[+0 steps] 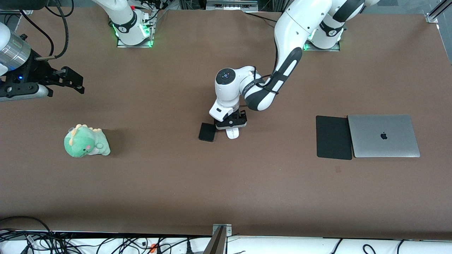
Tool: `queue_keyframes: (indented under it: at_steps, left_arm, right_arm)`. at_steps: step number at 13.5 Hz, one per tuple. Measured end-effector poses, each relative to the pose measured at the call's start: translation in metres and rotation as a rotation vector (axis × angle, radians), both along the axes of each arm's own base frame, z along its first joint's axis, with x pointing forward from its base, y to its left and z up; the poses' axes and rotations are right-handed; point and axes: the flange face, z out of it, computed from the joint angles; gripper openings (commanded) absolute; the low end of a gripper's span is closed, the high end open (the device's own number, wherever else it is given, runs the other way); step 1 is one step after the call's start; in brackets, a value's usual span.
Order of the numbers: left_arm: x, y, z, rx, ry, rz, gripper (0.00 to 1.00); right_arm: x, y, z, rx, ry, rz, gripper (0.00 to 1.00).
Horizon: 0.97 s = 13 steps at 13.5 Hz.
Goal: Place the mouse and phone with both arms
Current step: 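Grasp and lift the mouse with the left gripper while the right gripper moves out, then carry the mouse to the pad while the right gripper reaches the phone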
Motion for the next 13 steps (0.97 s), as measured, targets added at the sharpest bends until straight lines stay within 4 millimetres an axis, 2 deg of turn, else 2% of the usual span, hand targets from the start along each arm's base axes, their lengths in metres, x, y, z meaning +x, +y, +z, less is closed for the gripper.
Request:
queue_keyframes:
  at_steps: [1,3,6,8,9,10,12,13]
  left_arm:
    - [0.002,0.001,0.0,0.0,-0.002,0.005,0.45]
    - [0.005,0.004,0.0,0.002,-0.005,0.01,0.36]
    - [0.017,0.008,0.011,-0.004,-0.019,0.029,0.36]
    - [0.044,0.03,0.036,0.024,-0.013,0.074,0.37]
    - [0.063,0.051,0.056,0.034,0.015,0.074,0.37]
    - [0.085,0.082,0.08,0.038,0.067,0.054,0.37]
    - [0.124,0.166,0.122,0.063,0.188,-0.03,0.37]
    - [0.137,0.208,0.137,0.082,0.238,-0.067,0.37]
  right_arm:
    - [0.001,0.001,-0.003,-0.001,0.004,0.0,1.0]
    - [0.006,0.001,-0.013,-0.006,0.021,0.0,1.0]
    - [0.015,0.003,-0.034,-0.016,0.056,0.0,1.0]
    - [0.021,0.005,-0.051,-0.024,0.082,0.001,1.0]
    - [0.023,0.006,-0.057,-0.027,0.093,0.001,1.0]
    - [0.026,0.007,-0.067,-0.036,0.11,0.004,1.0]
    - [0.035,0.011,-0.097,-0.058,0.16,0.009,1.0]
    - [0.038,0.013,-0.109,-0.063,0.176,0.012,1.0]
